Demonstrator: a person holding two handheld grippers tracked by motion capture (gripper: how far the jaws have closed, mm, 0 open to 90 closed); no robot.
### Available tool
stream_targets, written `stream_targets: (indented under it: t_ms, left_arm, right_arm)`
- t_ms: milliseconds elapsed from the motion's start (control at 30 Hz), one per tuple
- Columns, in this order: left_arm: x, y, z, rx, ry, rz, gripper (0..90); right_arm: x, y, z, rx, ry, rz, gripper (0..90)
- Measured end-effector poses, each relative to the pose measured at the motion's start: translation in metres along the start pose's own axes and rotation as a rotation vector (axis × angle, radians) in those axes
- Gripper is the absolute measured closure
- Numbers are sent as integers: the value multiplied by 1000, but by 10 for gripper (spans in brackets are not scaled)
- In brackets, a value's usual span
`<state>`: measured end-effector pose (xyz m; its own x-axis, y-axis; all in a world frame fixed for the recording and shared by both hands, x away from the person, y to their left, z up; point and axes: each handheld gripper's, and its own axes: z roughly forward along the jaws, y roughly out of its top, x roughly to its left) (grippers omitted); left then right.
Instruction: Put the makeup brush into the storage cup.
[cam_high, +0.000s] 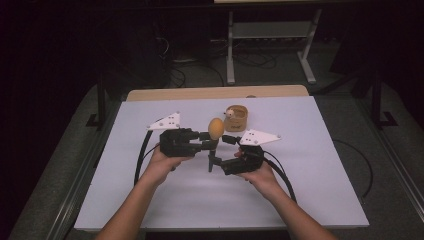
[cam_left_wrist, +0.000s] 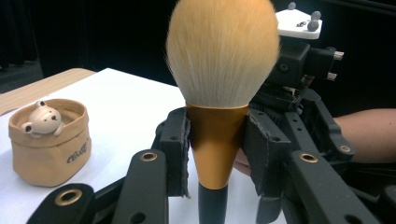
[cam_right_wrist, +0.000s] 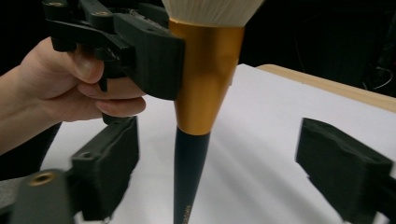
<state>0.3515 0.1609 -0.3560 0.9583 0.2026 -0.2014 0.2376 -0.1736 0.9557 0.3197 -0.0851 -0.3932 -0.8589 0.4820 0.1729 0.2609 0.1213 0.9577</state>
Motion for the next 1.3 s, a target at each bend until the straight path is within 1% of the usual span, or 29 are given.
stream_targets:
  t_ms: [33, 133, 167, 233, 267, 667, 767, 833, 967, 1300]
  left_arm:
    - [0, 0, 1, 3, 2, 8, 626]
    - [-2, -1, 3, 0, -3, 6, 626]
    - [-2, -1, 3, 0, -3, 6, 626]
    - [-3, -1, 4, 2, -2, 7, 626]
    - [-3, -2, 5, 1, -1, 7, 626]
    - [-3, -3, 6, -5, 1, 7, 626]
    - [-3, -4, 5, 1, 3, 11, 626]
    - [-3, -4, 5, 0, 5, 5, 626]
    - [-3, -4, 6, -4, 5, 1, 626]
    - [-2, -5, 6, -6, 2, -2, 625]
  right_arm:
    - [0, 0, 0, 3, 2, 5, 156]
    - [2, 0, 0, 9, 6, 10, 224]
    - [2, 0, 0, 9, 6, 10, 224]
    - [3, 0, 0, 2, 9, 17, 287]
    - [4, 0, 0, 3, 10, 20, 304]
    - [9, -1, 2, -2, -2, 7, 515]
    - [9, 0, 2, 1, -1, 6, 548]
    - [8, 0, 2, -2, -5, 3, 567]
    - [8, 0, 2, 3, -11, 18, 595]
    - [8, 0, 2, 5, -12, 11, 652]
